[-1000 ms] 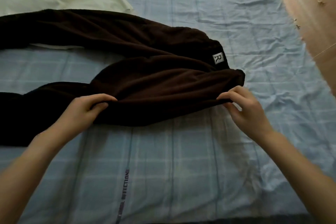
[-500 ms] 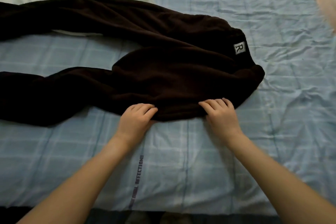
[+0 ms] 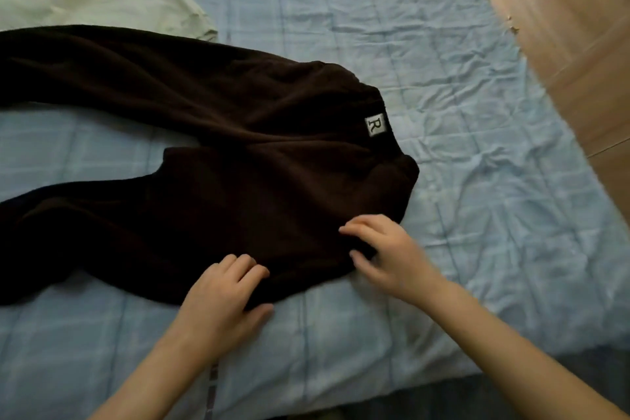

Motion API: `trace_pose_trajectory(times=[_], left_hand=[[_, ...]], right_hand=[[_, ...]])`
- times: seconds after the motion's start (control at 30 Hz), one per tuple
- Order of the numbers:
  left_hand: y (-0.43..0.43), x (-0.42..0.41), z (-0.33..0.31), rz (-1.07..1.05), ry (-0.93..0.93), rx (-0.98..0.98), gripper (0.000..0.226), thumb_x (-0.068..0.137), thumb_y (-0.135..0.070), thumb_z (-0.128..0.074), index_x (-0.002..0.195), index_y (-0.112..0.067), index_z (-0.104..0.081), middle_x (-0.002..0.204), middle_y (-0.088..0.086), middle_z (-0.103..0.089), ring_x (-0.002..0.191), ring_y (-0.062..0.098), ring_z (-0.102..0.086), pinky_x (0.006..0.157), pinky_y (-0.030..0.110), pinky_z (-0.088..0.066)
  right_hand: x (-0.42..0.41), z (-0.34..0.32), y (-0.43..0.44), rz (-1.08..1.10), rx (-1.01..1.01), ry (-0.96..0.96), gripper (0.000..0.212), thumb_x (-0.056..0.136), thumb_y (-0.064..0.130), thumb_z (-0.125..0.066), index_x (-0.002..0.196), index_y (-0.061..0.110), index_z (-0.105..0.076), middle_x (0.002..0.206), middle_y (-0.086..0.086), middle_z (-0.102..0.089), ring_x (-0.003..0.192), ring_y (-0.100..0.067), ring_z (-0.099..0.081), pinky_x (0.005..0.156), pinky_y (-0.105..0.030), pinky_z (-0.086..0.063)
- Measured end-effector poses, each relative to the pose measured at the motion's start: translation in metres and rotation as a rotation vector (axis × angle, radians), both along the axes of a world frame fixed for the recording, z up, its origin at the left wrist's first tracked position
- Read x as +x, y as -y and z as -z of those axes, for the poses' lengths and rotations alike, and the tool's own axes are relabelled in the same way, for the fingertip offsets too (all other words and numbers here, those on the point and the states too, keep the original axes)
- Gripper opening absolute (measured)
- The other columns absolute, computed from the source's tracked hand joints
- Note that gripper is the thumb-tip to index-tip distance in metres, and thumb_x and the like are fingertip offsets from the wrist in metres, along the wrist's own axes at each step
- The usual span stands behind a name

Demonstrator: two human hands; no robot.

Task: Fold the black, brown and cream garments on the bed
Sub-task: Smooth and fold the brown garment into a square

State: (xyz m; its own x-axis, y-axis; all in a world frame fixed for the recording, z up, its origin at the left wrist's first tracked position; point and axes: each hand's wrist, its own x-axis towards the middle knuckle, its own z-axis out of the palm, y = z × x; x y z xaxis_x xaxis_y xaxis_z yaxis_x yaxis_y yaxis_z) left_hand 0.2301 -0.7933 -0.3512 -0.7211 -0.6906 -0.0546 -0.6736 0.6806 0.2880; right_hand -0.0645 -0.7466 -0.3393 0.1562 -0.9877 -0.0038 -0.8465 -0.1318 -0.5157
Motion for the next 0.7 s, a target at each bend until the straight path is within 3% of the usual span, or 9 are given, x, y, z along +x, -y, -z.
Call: trace_pose_trajectory(times=[0.07, 0.13, 0.2, 0.27, 0.4, 0.53, 0.6, 0.63, 0.7], left_hand=[[0.0, -0.027, 0.0, 0.036, -0.104, -0.043, 0.048, 0.075, -0.044, -0.072, 0.113, -0.015, -0.067, 0.111, 0.0, -0.062, 0.1, 0.02, -0.06, 0.082, 0.031, -0.051], [0.003, -0.062, 0.001, 0.088, -0.186, -0.06, 0.058, 0.079, -0.043, -0.071, 0.128, -0.013, -0.062, 0.131, 0.005, -0.059, 0.12, 0.024, -0.056, 0.101, 0.036, -0.046], [0.009, -0.102, 0.003, 0.107, -0.201, -0.062, 0.07, 0.079, -0.044, -0.072, 0.139, -0.011, -0.053, 0.145, 0.008, -0.05, 0.135, 0.026, -0.046, 0.112, 0.042, -0.037], [0.018, -0.139, 0.008, 0.09, -0.173, -0.045, 0.075, 0.084, -0.05, -0.061, 0.147, -0.013, -0.042, 0.154, 0.007, -0.038, 0.144, 0.025, -0.032, 0.118, 0.044, -0.025], [0.038, -0.183, 0.026, 0.006, -0.103, 0.03, 0.074, 0.091, -0.059, -0.033, 0.154, -0.02, -0.024, 0.161, 0.001, -0.022, 0.15, 0.021, -0.014, 0.122, 0.043, -0.007], [0.038, -0.198, 0.036, -0.003, -0.019, 0.075, 0.08, 0.089, -0.066, -0.029, 0.156, -0.024, -0.016, 0.163, -0.005, -0.014, 0.151, 0.021, -0.004, 0.122, 0.044, -0.002], [0.031, -0.203, 0.034, 0.01, 0.008, 0.109, 0.084, 0.087, -0.069, -0.03, 0.156, -0.025, -0.014, 0.163, -0.007, -0.009, 0.151, 0.02, -0.001, 0.122, 0.046, -0.002], [0.029, -0.205, 0.031, 0.014, -0.002, 0.128, 0.082, 0.087, -0.069, -0.031, 0.156, -0.024, -0.019, 0.162, -0.007, -0.013, 0.151, 0.02, -0.005, 0.122, 0.047, -0.005], [0.04, -0.209, 0.018, -0.003, -0.131, 0.157, 0.066, 0.091, -0.06, -0.036, 0.144, -0.021, -0.047, 0.152, -0.003, -0.041, 0.143, 0.023, -0.032, 0.117, 0.046, -0.024]], right_hand=[[-0.032, 0.001, 0.006, 0.248, -0.179, 0.041, 0.033, 0.084, 0.004, -0.062, 0.118, 0.004, -0.066, 0.115, -0.01, -0.064, 0.11, -0.026, -0.06, 0.101, -0.022, -0.039], [-0.066, 0.003, 0.02, 0.409, -0.198, 0.004, 0.038, 0.085, -0.001, -0.061, 0.123, 0.001, -0.062, 0.119, -0.016, -0.062, 0.112, -0.032, -0.058, 0.101, -0.026, -0.037], [-0.094, 0.01, 0.039, 0.515, -0.077, 0.022, 0.05, 0.086, -0.001, -0.064, 0.135, 0.002, -0.054, 0.131, -0.015, -0.057, 0.123, -0.032, -0.052, 0.106, -0.029, -0.034], [-0.112, 0.017, 0.055, 0.512, 0.125, 0.138, 0.055, 0.087, -0.001, -0.065, 0.139, 0.003, -0.049, 0.137, -0.01, -0.054, 0.131, -0.025, -0.047, 0.112, -0.03, -0.031], [-0.128, 0.022, 0.063, 0.451, 0.198, 0.541, 0.03, 0.09, -0.01, -0.06, 0.115, 0.006, -0.059, 0.114, -0.007, -0.064, 0.114, -0.019, -0.057, 0.108, -0.044, -0.04], [-0.13, 0.017, 0.051, 0.44, 0.129, 0.659, 0.016, 0.093, 0.0, -0.063, 0.106, 0.008, -0.06, 0.097, 0.004, -0.064, 0.094, -0.003, -0.06, 0.089, -0.023, -0.049], [-0.13, 0.017, 0.045, 0.461, 0.153, 0.736, 0.007, 0.094, 0.002, -0.061, 0.1, 0.006, -0.061, 0.091, 0.002, -0.065, 0.089, -0.007, -0.061, 0.084, -0.024, -0.05], [-0.129, 0.015, 0.042, 0.49, 0.188, 0.84, 0.003, 0.095, 0.003, -0.06, 0.094, 0.006, -0.059, 0.085, 0.001, -0.065, 0.084, -0.008, -0.061, 0.079, -0.023, -0.051], [-0.125, 0.017, 0.037, 0.569, 0.244, 0.984, 0.012, 0.093, 0.005, -0.062, 0.086, 0.004, -0.054, 0.076, -0.004, -0.062, 0.075, -0.01, -0.059, 0.069, -0.023, -0.053]])
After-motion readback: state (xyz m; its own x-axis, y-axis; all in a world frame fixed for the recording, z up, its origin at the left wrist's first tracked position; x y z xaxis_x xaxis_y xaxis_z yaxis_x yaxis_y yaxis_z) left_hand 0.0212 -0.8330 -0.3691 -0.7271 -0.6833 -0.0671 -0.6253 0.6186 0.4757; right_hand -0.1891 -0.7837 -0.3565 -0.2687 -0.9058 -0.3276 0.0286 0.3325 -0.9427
